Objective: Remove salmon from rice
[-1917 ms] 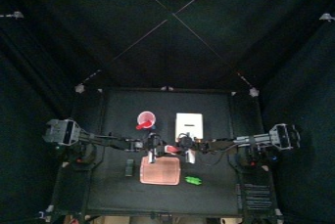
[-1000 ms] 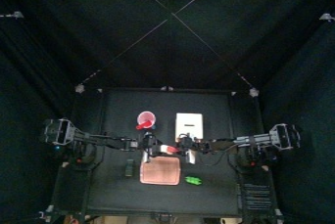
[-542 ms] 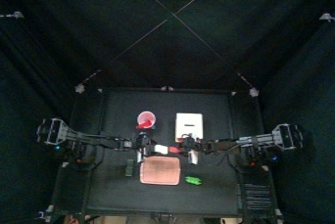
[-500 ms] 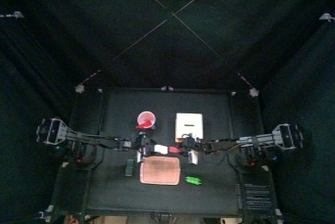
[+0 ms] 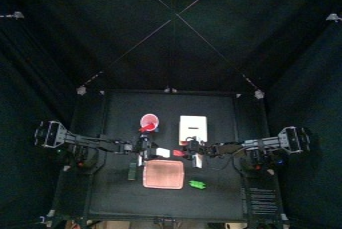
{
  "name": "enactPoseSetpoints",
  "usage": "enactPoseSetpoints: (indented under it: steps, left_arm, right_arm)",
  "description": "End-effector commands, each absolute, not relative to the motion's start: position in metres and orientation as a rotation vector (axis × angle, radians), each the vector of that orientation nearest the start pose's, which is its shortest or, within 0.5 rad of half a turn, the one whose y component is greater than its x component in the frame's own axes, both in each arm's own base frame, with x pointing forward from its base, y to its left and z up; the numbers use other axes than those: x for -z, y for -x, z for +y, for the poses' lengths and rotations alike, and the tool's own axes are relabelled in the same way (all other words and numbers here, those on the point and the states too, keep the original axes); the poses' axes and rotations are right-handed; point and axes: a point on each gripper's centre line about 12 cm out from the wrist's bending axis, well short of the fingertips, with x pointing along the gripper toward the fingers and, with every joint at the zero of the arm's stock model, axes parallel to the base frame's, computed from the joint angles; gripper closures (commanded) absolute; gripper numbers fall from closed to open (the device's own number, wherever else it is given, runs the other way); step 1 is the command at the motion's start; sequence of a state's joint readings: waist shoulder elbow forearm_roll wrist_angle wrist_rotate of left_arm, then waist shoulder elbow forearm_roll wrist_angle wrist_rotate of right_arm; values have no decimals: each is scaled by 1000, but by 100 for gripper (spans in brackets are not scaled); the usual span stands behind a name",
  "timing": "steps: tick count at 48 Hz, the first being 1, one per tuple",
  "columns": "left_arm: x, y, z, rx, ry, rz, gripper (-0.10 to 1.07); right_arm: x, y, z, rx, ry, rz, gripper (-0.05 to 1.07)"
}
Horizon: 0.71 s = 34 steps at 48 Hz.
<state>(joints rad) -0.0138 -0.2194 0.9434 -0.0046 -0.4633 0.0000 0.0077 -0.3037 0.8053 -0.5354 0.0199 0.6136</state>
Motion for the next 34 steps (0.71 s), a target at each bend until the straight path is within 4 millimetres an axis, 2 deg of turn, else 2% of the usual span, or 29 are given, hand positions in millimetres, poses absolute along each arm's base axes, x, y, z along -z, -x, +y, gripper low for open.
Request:
enactPoseSetpoints:
  steps: [1,34]
  left_arm:
    - [-213,-334,-5,13,-1,229,55]
    - [-215,-335,-3,12,-13,222,55]
  right_arm:
    - [-241,-333,2,20,-78,479,61]
    - [-239,-332,2,27,-112,484,61]
